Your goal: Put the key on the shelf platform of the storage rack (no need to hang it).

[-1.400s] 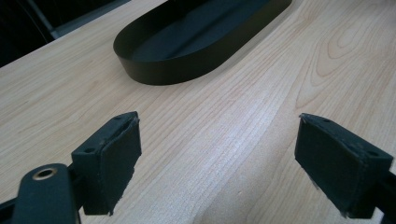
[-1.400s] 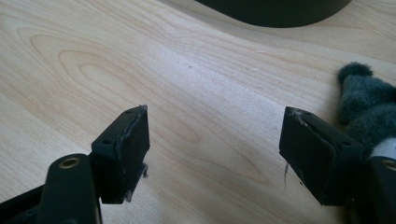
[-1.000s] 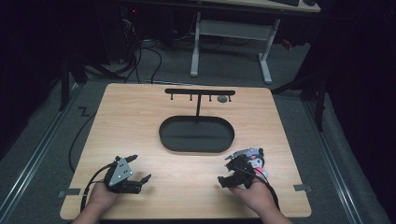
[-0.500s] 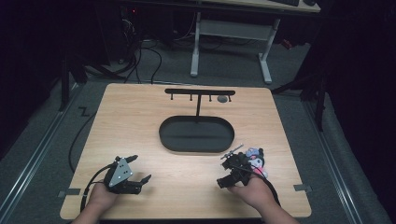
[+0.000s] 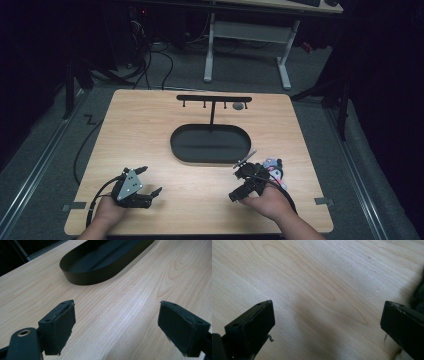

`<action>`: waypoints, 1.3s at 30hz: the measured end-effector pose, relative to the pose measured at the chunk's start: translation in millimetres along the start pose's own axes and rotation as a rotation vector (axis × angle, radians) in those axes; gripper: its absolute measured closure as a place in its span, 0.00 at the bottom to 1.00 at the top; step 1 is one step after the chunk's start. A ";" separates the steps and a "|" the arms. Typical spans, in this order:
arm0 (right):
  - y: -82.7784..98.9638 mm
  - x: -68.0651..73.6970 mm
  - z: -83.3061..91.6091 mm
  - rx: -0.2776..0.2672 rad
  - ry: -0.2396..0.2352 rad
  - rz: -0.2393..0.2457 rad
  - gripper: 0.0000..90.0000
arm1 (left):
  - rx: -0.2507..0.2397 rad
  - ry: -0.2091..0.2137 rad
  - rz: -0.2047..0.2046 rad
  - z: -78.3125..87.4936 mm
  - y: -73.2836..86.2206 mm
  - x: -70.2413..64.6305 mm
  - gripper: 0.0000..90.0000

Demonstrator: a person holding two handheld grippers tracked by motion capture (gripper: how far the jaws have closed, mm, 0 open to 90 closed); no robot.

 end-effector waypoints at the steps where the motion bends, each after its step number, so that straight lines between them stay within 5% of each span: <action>1: -0.1 -0.5 0.5 0.001 0.000 -0.004 0.00 | 0.000 0.000 0.000 0.0 -0.1 0.0 0.17; 15: 11.9 -23.8 27.2 -0.005 0.029 -0.006 0.00 | 0.005 0.000 -0.001 -0.3 0.1 -0.2 0.17; 33: 48.7 -87.7 38.0 -0.015 0.075 -0.160 0.00 | 0.004 0.000 0.002 -0.9 -0.1 0.1 0.17; 39: 55.7 -94.2 33.1 -0.005 0.072 -0.181 0.00 | 0.008 0.000 -0.003 -0.7 0.1 -0.1 0.17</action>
Point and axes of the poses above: each handheld gripper's, and its own axes: z roughly backward along the jaws, y roughly out of its underside, x roughly to its left, the point moved 8 cm from there along -z, roughly forward along the jaws, and after that the axes turned 14 degrees about x, right-handed, at the moved point
